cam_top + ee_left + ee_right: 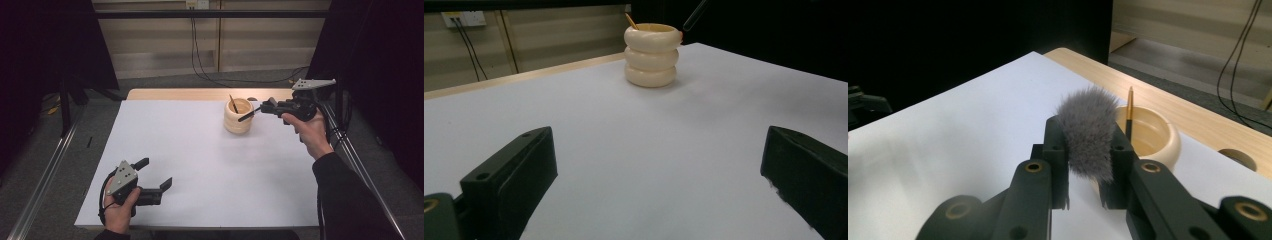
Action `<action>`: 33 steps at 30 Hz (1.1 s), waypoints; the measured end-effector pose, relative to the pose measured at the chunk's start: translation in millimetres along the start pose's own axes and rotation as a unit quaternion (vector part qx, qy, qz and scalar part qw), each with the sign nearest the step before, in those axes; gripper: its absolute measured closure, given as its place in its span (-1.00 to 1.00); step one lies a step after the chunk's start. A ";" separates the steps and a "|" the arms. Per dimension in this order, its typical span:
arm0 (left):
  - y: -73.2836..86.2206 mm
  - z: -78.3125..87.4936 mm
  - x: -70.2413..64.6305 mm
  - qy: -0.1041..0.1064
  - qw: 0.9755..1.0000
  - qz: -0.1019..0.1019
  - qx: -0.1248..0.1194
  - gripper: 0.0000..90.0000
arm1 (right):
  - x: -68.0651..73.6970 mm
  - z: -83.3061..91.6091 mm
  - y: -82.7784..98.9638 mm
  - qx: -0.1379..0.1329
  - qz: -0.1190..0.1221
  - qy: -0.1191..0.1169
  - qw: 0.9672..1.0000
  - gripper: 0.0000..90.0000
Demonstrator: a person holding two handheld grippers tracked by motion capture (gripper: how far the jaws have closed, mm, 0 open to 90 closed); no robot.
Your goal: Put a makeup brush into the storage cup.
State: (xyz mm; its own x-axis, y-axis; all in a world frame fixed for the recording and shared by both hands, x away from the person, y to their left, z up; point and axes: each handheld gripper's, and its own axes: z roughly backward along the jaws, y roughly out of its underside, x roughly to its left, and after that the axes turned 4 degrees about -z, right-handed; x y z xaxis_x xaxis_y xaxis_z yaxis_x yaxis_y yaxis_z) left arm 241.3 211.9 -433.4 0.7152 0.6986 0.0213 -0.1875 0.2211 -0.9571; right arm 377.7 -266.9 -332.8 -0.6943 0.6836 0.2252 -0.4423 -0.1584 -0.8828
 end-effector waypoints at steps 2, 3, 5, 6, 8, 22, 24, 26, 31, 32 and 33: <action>0.2 0.6 1.0 0.000 1.000 -0.006 0.002 -0.97 | -2.4 -0.2 -4.5 -0.002 -0.001 0.007 1.000 0.72; 0.2 0.4 1.0 0.001 1.000 -0.006 0.001 -0.97 | -3.2 -0.3 -8.1 -0.002 0.002 0.009 1.000 0.72; 0.2 0.7 1.5 0.002 1.000 -0.007 0.002 -0.97 | -3.6 -0.4 -13.6 -0.001 0.005 0.012 1.000 0.72; 0.2 0.7 1.7 0.002 1.000 -0.007 0.003 -0.97 | -3.9 -0.8 -16.1 0.000 0.007 0.015 1.000 0.72; 0.1 0.8 1.8 0.001 1.000 -0.007 0.003 -0.97 | -6.0 -2.0 -19.9 0.002 0.009 0.021 1.000 0.72; 0.0 3.2 3.4 0.008 1.000 -0.013 -0.005 -0.98 | -21.1 -26.7 -23.5 0.034 0.005 0.061 0.998 0.72; 0.4 3.6 3.6 0.009 1.000 -0.010 -0.005 -0.98 | -23.4 -28.0 -22.4 0.035 0.002 0.063 0.997 0.72; 0.6 3.5 3.6 0.008 1.000 -0.010 -0.005 -0.98 | -24.3 -29.7 -21.8 0.040 0.005 0.069 0.997 0.72; 0.7 3.3 3.8 0.007 1.000 -0.008 -0.003 -0.97 | -27.1 -36.5 -19.9 0.047 0.005 0.074 0.996 0.72; 0.7 3.2 3.8 0.007 1.000 -0.008 -0.004 -0.98 | -27.1 -37.6 -19.5 0.050 0.005 0.076 0.996 0.71; 0.8 3.2 3.8 0.008 1.000 -0.007 -0.004 -0.97 | -27.4 -39.0 -18.6 0.051 0.004 0.078 0.996 0.71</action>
State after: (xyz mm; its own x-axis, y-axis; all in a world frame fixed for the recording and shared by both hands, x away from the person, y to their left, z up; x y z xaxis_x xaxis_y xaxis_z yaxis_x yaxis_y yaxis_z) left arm 241.7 217.0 -433.2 0.7281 0.6847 0.0311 -0.1713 0.2257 -0.9590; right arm 427.0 -254.8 -338.7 -0.6044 0.7835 0.1443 -0.4986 -0.2307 -0.8356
